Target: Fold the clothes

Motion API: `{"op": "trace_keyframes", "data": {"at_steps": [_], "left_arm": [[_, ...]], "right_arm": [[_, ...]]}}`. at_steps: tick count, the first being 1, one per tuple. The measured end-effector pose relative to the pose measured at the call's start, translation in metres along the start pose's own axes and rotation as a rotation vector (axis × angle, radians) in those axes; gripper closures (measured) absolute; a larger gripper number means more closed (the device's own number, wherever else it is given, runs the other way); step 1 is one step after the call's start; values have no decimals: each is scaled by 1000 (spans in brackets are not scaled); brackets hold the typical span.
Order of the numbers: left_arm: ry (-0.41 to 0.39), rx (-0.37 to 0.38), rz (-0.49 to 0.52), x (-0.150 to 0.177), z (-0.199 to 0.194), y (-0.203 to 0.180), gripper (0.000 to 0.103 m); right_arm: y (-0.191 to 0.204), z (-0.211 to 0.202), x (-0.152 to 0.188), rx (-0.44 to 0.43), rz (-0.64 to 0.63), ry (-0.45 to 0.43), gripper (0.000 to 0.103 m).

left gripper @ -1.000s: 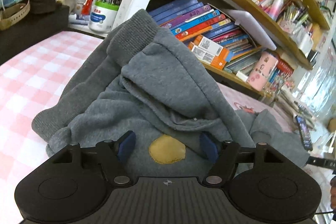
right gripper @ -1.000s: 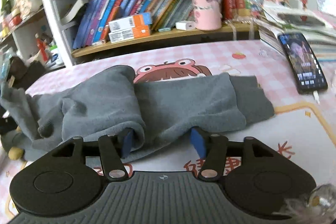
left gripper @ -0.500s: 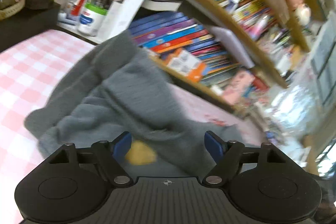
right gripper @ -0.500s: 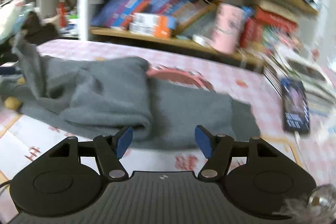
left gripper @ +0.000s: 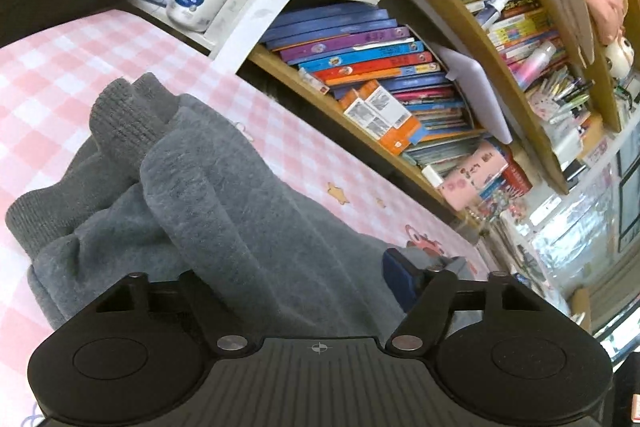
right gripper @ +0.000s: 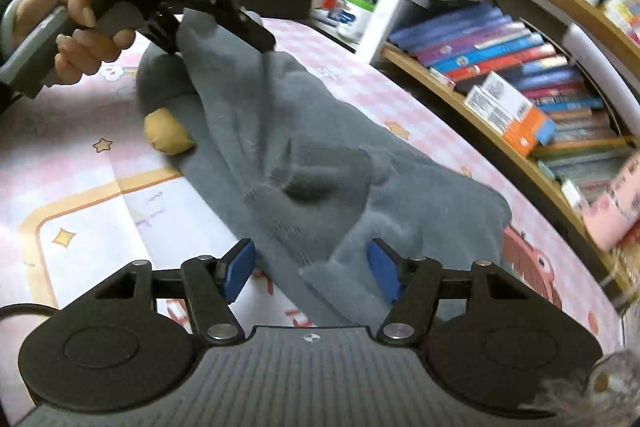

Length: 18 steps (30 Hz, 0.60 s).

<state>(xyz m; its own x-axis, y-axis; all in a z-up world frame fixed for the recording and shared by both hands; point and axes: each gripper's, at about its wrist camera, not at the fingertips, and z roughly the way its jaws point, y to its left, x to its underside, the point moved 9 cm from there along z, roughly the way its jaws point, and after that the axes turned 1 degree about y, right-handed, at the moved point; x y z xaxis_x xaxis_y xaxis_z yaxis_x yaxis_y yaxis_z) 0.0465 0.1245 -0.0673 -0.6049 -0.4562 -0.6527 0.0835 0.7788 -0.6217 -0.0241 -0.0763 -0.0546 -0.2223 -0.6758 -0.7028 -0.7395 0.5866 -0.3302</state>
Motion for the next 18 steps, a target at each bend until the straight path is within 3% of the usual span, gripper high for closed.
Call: {"op": "trace_keyframes", "data": {"at_steps": [4, 6, 9, 12, 15, 18], "left_arm": [[1, -14, -9, 2, 1, 6, 60], [1, -11, -25, 2, 1, 9, 68], [4, 20, -57, 0, -2, 11, 86], [-30, 106, -116, -11, -15, 11, 96], [-81, 202, -183, -32, -26, 9, 98], [-116, 261, -237, -51, -26, 6, 98]], "right_arm": [[0, 1, -11, -5, -3, -30, 62], [3, 5, -14, -21, -13, -27, 82], [4, 5, -15, -53, -8, -28, 95], [-40, -24, -25, -56, 211, -149, 98], [-124, -68, -17, 118, 530, -296, 98], [-198, -99, 23, 292, 842, -363, 98]]}}
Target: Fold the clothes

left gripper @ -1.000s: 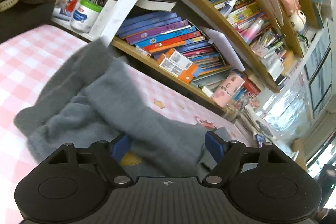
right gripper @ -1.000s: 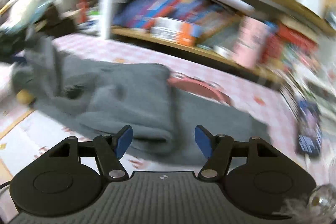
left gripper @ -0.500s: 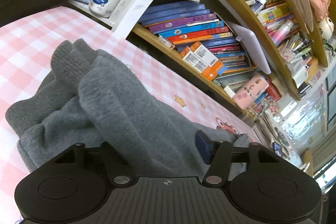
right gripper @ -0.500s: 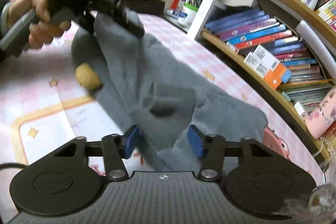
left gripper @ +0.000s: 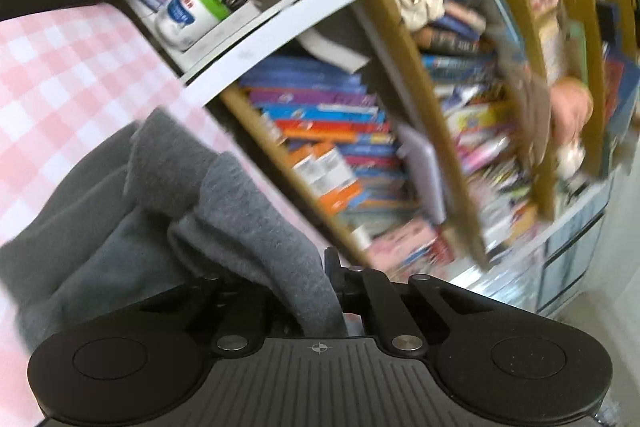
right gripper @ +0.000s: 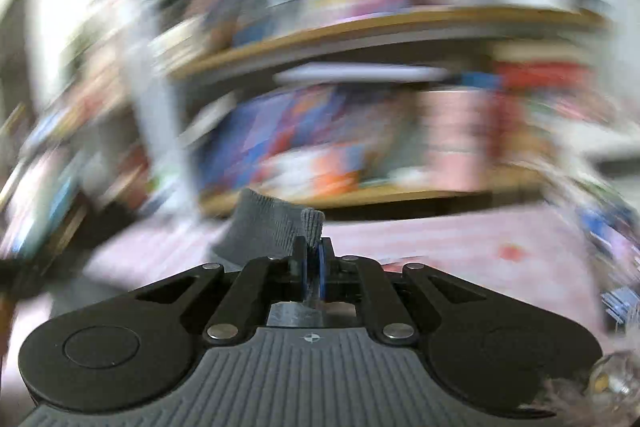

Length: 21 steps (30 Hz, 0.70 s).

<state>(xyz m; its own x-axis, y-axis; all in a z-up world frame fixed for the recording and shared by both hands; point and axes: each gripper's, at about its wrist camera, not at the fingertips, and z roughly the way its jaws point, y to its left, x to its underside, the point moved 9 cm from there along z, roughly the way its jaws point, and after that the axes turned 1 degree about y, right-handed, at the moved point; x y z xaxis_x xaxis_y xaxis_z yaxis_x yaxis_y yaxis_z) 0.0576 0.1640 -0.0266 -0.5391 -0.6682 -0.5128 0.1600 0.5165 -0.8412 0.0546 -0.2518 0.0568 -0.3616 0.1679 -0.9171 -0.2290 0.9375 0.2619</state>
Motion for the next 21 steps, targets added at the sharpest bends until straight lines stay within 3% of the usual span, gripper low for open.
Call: {"op": "trace_keyframes", "data": {"at_steps": [2, 7, 11, 13, 15, 16, 18, 19, 21], "left_arm": [[-28, 27, -38, -10, 3, 0, 98], [-50, 97, -109, -22, 0, 2, 98], [-29, 145, -160, -29, 4, 3, 98], [-26, 142, -192, -40, 15, 4, 98], [-60, 96, -287, -66, 38, 18, 95], [-79, 35, -363, -73, 50, 34, 89], [-115, -89, -507, -86, 71, 66, 87], [-126, -150, -527, -87, 73, 77, 82], [-115, -185, -482, -84, 66, 80, 55]], "right_arm": [[-43, -8, -6, 71, 151, -25, 98], [-106, -38, 18, 101, 411, -27, 98], [-128, -45, 36, 6, 580, 8, 98], [-132, -30, 26, -20, 644, 14, 98], [-142, -3, 3, -44, 733, -18, 98], [-149, 12, -10, -47, 786, -39, 97], [-170, 41, -24, 62, 835, -44, 80], [-177, 50, -26, 121, 838, -33, 76], [-174, 53, -26, 149, 769, -19, 64]]}}
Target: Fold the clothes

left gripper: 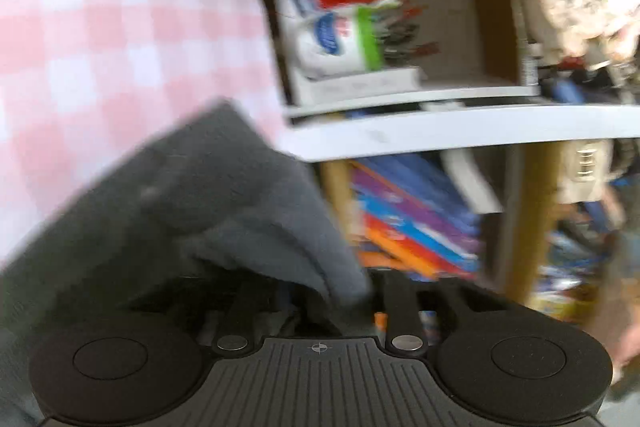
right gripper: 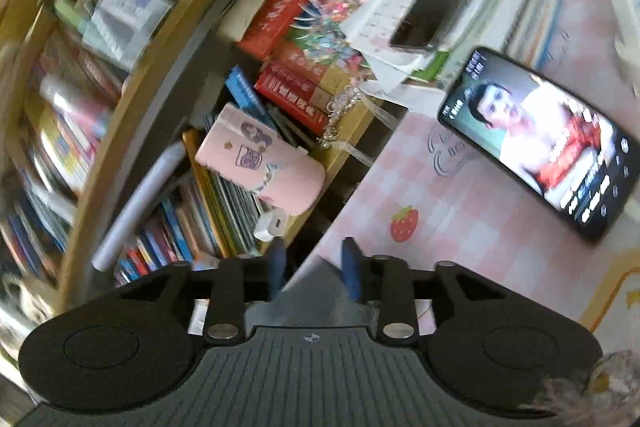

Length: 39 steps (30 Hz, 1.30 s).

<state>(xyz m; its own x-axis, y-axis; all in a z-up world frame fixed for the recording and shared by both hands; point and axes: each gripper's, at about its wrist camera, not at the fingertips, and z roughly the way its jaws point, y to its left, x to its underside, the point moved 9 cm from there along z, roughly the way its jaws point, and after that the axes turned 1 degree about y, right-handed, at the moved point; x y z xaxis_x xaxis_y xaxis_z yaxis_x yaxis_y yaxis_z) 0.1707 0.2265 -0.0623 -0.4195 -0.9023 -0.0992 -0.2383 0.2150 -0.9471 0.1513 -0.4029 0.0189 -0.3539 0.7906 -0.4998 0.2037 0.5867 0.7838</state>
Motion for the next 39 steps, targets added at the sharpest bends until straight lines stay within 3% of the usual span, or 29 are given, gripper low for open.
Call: {"op": "trace_keyframes", "data": {"at_steps": [1, 2, 3, 7, 10, 14, 17, 22, 26, 32, 35, 39], "left_arm": [[-1, -17, 24, 0, -3, 3, 37], [-2, -29, 50, 0, -7, 5, 30], [-5, -17, 89, 1, -16, 6, 30], [-84, -85, 274, 0, -60, 3, 27], [-117, -113, 442, 3, -88, -5, 27], [-104, -245, 693, 21, -104, -8, 27], [-90, -330, 805, 35, -105, -4, 27], [-70, -385, 849, 54, -114, 14, 27], [-36, -444, 886, 66, -110, 31, 27], [48, -396, 941, 89, -94, 32, 25], [68, -431, 1035, 101, -85, 31, 25], [22, -564, 1245, 102, -77, 35, 22]], "right_arm": [[2, -4, 6, -3, -59, 9, 59], [3, -10, 15, 3, -149, 24, 52], [1, -15, 24, 24, -238, 43, 50], [-14, -26, 75, 185, -643, 179, 50], [-23, -33, 96, 213, -775, 216, 50], [-36, -34, 108, 281, -850, 224, 48], [-44, -30, 116, 317, -892, 240, 48], [-57, -49, 116, 357, -1014, 241, 44], [-77, -78, 103, 455, -1031, 227, 44], [-89, -105, 104, 485, -1005, 211, 43], [-88, -108, 109, 489, -1006, 199, 42], [-83, -109, 114, 478, -999, 198, 41]]}}
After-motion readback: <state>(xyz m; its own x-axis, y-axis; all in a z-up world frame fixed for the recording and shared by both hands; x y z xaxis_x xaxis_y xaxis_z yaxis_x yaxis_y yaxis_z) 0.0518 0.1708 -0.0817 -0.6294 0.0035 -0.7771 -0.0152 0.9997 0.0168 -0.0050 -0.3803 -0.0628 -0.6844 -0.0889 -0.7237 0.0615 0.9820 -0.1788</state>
